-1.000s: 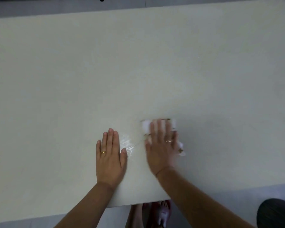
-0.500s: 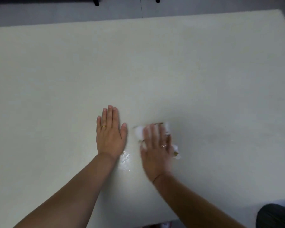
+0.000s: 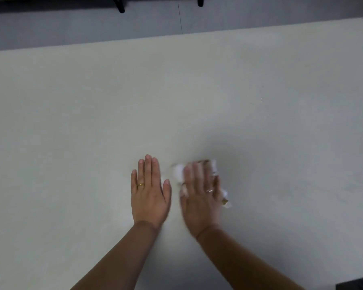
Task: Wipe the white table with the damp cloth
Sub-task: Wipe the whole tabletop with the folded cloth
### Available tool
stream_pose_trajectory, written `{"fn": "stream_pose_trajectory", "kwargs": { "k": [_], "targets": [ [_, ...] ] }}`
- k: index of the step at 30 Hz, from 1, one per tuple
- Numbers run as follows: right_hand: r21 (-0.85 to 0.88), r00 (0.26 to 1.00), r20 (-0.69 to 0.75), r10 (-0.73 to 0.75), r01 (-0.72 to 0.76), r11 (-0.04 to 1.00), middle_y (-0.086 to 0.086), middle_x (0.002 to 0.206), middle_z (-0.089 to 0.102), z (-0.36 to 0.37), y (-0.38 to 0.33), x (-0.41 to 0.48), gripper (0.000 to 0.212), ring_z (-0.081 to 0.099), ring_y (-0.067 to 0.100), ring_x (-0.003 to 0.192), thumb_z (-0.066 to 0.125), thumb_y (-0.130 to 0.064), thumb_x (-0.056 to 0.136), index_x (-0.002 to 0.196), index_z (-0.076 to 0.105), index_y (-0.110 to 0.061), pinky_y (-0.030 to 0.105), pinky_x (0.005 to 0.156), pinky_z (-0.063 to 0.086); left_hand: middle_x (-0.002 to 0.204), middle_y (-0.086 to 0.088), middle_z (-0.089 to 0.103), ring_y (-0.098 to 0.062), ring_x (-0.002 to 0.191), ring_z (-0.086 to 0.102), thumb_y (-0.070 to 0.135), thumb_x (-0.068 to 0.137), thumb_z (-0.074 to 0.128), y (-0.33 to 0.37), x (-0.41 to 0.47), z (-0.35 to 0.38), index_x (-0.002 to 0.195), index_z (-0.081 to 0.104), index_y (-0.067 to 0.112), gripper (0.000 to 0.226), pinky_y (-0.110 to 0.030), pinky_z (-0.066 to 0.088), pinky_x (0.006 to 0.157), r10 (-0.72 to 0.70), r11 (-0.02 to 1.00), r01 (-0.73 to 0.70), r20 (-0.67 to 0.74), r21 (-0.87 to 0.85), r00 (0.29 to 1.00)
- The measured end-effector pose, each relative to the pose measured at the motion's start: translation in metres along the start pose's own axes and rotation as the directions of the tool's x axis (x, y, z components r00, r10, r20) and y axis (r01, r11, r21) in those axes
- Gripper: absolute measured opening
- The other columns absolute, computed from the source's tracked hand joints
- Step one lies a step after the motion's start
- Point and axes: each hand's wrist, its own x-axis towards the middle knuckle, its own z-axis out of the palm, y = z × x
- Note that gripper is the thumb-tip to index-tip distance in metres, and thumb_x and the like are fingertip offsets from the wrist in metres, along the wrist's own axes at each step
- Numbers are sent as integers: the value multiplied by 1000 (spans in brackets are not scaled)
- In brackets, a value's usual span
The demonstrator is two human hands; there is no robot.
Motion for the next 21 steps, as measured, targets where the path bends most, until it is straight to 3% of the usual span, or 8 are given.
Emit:
{"fn": "stream_pose_trajectory", "kwargs": {
  "k": [3,5,8,10,12,15,18,21],
  "targets": [
    [-29,942,58,-330,332,943,0,154,31,-1,6,-1,60,23,24,143,36,-40,89,146,31,-22,49,112,19,158,-12,14,-24,146,9,31,94,23,-1,0,-1,149,18,6,61,-43,7,118,17,1000,-17,4,-3,1000],
    [-108,916,72,-394,400,910,0,152,35,-6,37,21,56,26,25,142,37,-39,91,144,35,-23,48,112,24,157,-12,18,-24,146,11,30,93,27,0,1,-2,148,23,5,61,-42,7,118,9,999,-10,-15,-35,1000],
    [-90,996,37,-86,89,992,4,154,29,-14,80,60,58,21,28,143,24,-40,92,146,31,-20,48,113,19,157,-12,20,-23,146,11,31,93,28,0,1,0,148,23,6,61,-41,6,119,10,998,-11,-27,-60,1000],
    [30,975,6,221,-221,975,3,158,16,-13,72,71,62,8,27,146,15,-43,92,149,19,-22,47,116,6,157,-11,19,-22,147,9,32,93,28,-2,1,2,149,22,6,61,-40,5,119,9,998,-11,-31,-67,999],
    [58,951,-22,308,-306,950,6,158,15,-7,34,64,59,5,30,146,27,-40,94,149,19,-20,49,115,6,157,-11,19,-23,147,10,32,93,28,-3,1,4,149,23,6,61,-42,7,119,9,998,-11,-25,-65,1000],
    [-5,996,8,-86,86,996,4,155,26,-1,-17,39,59,17,29,144,34,-39,91,147,29,-21,51,115,12,157,-13,20,-25,146,13,32,93,29,-4,2,4,148,24,5,61,-43,10,118,24,999,-25,-10,-44,1000],
    [-57,914,69,-400,404,913,-2,153,32,-8,5,50,54,24,22,143,34,-40,93,145,34,-24,48,112,19,157,-12,20,-24,146,14,29,94,27,-5,2,4,148,23,6,59,-42,8,119,32,999,-33,-14,-42,999],
    [-152,946,76,-316,324,934,1,154,30,-19,56,92,53,21,24,143,31,-39,96,146,30,-24,46,114,19,157,-10,20,-23,146,14,27,92,29,-4,3,3,149,23,7,60,-41,7,119,12,997,-14,-18,-82,1000]
  ]
}}
